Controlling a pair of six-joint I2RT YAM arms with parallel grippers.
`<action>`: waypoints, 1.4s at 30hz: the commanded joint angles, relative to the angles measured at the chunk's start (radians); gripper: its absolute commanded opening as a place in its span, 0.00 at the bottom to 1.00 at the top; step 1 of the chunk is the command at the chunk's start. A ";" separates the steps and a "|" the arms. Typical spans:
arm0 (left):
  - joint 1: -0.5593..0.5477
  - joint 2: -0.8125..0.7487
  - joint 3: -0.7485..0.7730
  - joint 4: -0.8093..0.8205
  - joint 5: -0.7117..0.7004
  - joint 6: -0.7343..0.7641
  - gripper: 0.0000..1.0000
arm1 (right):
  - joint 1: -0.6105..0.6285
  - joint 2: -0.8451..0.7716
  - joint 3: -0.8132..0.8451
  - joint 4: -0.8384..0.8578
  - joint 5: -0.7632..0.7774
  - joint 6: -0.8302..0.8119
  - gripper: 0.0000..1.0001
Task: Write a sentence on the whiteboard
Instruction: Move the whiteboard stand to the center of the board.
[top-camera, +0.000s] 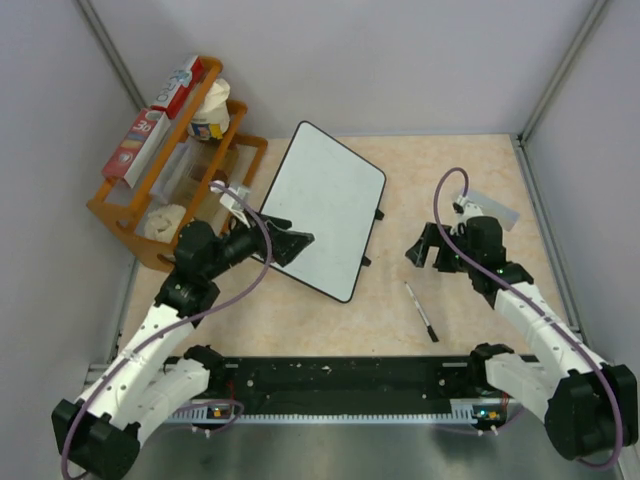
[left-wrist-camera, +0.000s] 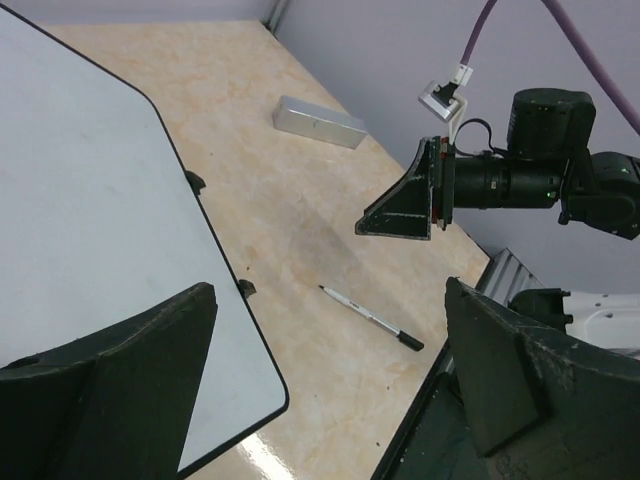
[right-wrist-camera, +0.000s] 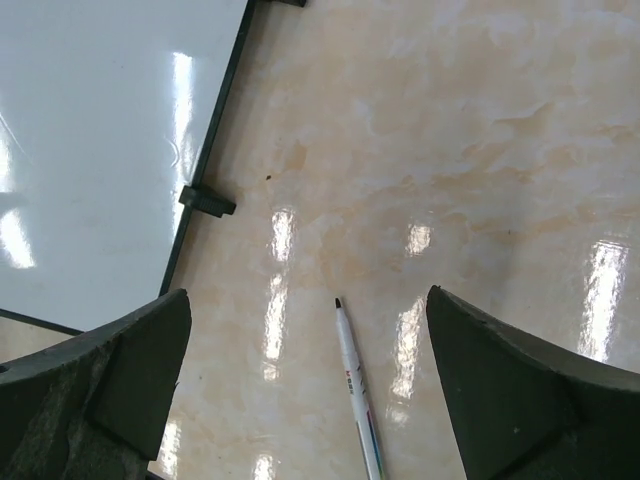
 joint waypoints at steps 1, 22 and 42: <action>0.000 -0.076 -0.019 0.003 -0.128 0.045 0.99 | 0.008 0.027 0.047 0.077 -0.040 -0.001 0.99; 0.000 -0.169 -0.154 -0.026 -0.087 0.007 0.99 | 0.060 0.392 0.208 0.211 -0.104 0.056 0.08; 0.000 -0.288 -0.239 -0.049 -0.094 0.008 0.99 | 0.127 0.700 0.268 0.292 -0.098 0.094 0.00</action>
